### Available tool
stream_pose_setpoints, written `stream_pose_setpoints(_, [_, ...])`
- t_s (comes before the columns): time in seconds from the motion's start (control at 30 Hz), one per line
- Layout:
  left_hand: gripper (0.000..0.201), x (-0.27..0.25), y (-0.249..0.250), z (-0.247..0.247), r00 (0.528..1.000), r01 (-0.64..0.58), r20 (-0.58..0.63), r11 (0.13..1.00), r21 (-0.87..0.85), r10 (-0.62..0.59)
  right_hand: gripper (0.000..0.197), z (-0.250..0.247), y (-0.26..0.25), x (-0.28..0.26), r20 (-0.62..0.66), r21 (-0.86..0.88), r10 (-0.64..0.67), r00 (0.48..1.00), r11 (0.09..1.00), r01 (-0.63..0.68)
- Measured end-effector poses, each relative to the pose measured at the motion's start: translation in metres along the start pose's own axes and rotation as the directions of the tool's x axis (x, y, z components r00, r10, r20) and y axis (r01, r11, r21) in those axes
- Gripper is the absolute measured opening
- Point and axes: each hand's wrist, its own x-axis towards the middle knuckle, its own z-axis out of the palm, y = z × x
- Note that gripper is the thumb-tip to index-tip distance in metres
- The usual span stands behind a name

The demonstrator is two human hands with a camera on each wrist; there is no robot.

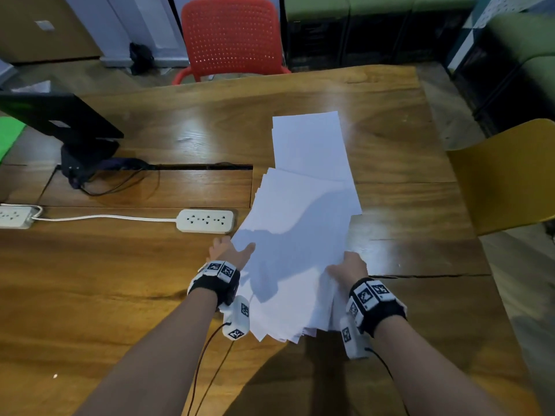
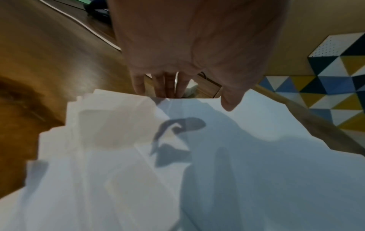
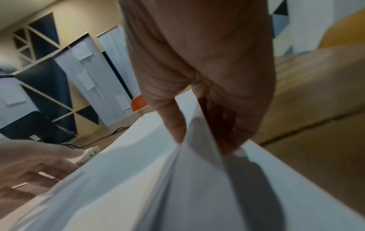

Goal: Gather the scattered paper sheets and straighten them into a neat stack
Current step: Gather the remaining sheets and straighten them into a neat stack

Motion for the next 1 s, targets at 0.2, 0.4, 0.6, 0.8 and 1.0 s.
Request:
stream_pose_setpoints(0.2, [0.106, 0.0, 0.002, 0.016, 0.983, 0.155, -0.114, 0.984, 0.086, -0.145, 0.01, -0.06, -0.013, 0.061, -0.334, 0.17, 0.105, 0.937, 0.984, -0.049])
stream_pose_setpoints(0.4, [0.114, -0.009, 0.019, 0.028, 0.981, 0.177, -0.114, 0.965, 0.194, -0.157, 0.038, -0.064, -0.02, 0.118, -0.257, -0.151, -0.274, 0.927, 0.958, 0.242])
stream_pose_setpoints(0.6, [0.105, 0.002, 0.026, 0.025, 0.975, 0.204, 0.04, 0.95, 0.235, -0.22, 0.02, -0.057, -0.04, 0.135, -0.34, -0.113, -0.237, 0.91, 0.971, 0.21])
stream_pose_setpoints(0.8, [0.077, 0.008, 0.022, 0.023, 0.972, 0.192, 0.111, 0.972, 0.133, -0.207, 0.022, -0.051, -0.047, 0.136, -0.358, -0.129, -0.181, 0.916, 0.981, 0.144])
stream_pose_setpoints(1.0, [0.073, 0.024, 0.01, 0.04, 0.97, 0.196, 0.16, 0.979, -0.058, -0.185, 0.011, -0.046, -0.048, 0.131, -0.37, -0.205, -0.191, 0.909, 0.971, 0.12])
